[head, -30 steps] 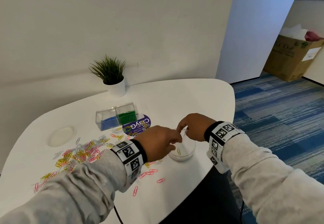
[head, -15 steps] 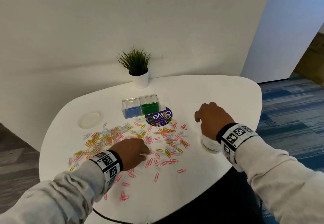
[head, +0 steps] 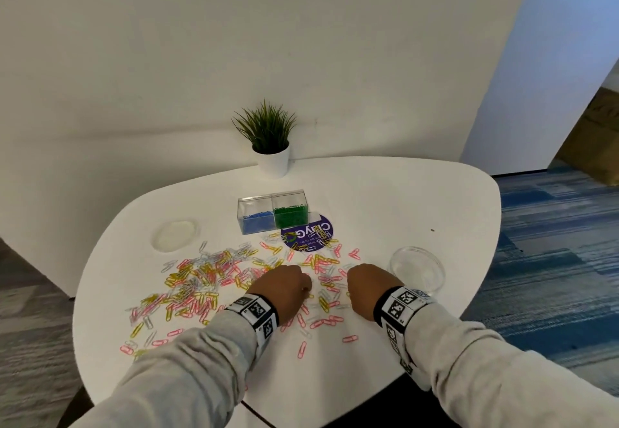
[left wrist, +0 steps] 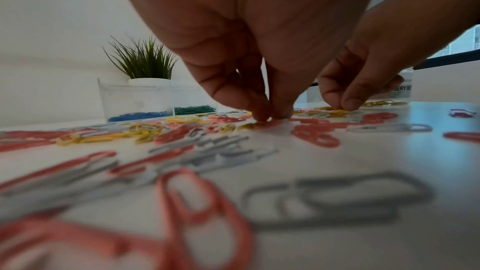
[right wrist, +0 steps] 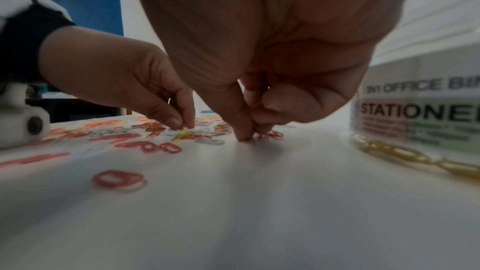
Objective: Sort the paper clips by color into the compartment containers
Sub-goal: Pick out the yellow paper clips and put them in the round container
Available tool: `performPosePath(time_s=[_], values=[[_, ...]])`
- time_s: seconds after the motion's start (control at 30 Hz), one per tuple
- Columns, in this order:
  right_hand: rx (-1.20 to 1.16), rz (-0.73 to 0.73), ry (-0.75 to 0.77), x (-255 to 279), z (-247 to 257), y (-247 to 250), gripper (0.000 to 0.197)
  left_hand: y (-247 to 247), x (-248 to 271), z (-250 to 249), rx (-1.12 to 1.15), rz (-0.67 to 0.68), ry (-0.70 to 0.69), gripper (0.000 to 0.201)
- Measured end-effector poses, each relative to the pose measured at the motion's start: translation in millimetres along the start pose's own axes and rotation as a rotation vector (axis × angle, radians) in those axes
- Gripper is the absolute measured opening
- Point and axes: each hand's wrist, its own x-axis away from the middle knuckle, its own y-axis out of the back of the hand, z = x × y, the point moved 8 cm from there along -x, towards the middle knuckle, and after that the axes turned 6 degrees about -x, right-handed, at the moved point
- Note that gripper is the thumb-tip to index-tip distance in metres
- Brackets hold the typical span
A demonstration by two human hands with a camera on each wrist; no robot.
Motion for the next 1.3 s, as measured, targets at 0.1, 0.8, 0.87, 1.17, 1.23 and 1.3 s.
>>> performPosePath(time_s=[0.1, 0.8, 0.87, 1.17, 1.23, 1.3], values=[[-0.030, 0.029, 0.015, -5, -2, -6, 0.031, 2, 0, -1, -0.024, 0.014, 0.002, 0.024], [-0.032, 0.052, -0.020, 4, -12, -6, 0.015, 12, 5, -51, -0.184, -0.083, -0.319, 0.033], [-0.018, 0.040, -0.001, 5, -13, -2, 0.015, 13, 8, -52, -0.202, -0.093, -0.328, 0.034], [-0.581, -0.183, -0.126, 2, -52, 34, 0.012, 30, 17, -4, 0.318, -0.141, 0.004, 0.006], [-0.823, -0.180, -0.193, 0, -60, 31, 0.014, 31, 15, 15, 0.569, -0.155, 0.168, 0.004], [-1.002, -0.119, -0.269, -1, -62, 22, 0.014, 25, 14, 27, 0.855, -0.117, 0.267, 0.011]])
